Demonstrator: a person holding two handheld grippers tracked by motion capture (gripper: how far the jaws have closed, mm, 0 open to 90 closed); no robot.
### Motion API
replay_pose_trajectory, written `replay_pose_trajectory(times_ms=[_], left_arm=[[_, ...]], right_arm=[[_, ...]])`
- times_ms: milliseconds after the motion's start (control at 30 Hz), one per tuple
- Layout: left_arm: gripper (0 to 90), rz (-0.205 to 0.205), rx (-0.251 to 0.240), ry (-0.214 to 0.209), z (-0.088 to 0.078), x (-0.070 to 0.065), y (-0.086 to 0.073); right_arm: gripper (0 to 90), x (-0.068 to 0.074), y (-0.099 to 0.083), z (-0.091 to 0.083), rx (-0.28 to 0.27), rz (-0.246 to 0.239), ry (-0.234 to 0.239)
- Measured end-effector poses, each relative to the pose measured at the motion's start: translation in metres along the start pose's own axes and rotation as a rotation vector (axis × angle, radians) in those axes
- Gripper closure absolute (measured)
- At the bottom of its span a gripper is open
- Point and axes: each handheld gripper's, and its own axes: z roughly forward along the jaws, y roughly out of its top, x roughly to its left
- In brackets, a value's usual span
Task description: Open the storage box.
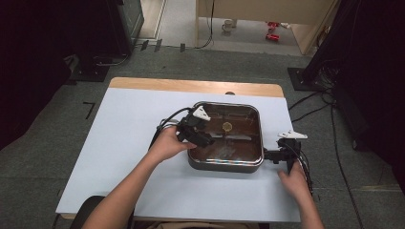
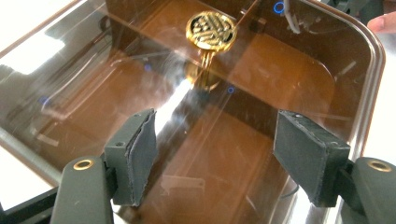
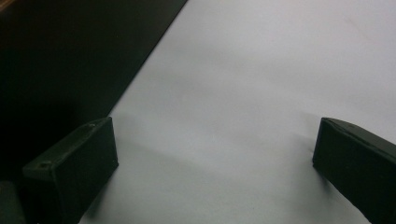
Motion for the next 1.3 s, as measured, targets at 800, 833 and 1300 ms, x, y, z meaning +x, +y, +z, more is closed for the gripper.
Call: replay_pose_trajectory(times_ms=[800, 833, 1300], left_arm=[[43.0, 0.029, -0.049, -0.016, 0.05, 0.002, 0.033], [43.0, 0.025, -0.046, -0.021, 0.053, 0.002, 0.033], [58.6, 0.054, -0.094, 0.018, 0.058, 0.0, 0.031]], right_arm=[[0.0, 0.0, 0.0, 0.0, 0.001, 0.002, 0.001], [0.0, 0.0, 0.0, 0.0, 0.001, 0.002, 0.001], [0.0, 0.0, 0.0, 0.0, 0.001, 0.001, 0.0]])
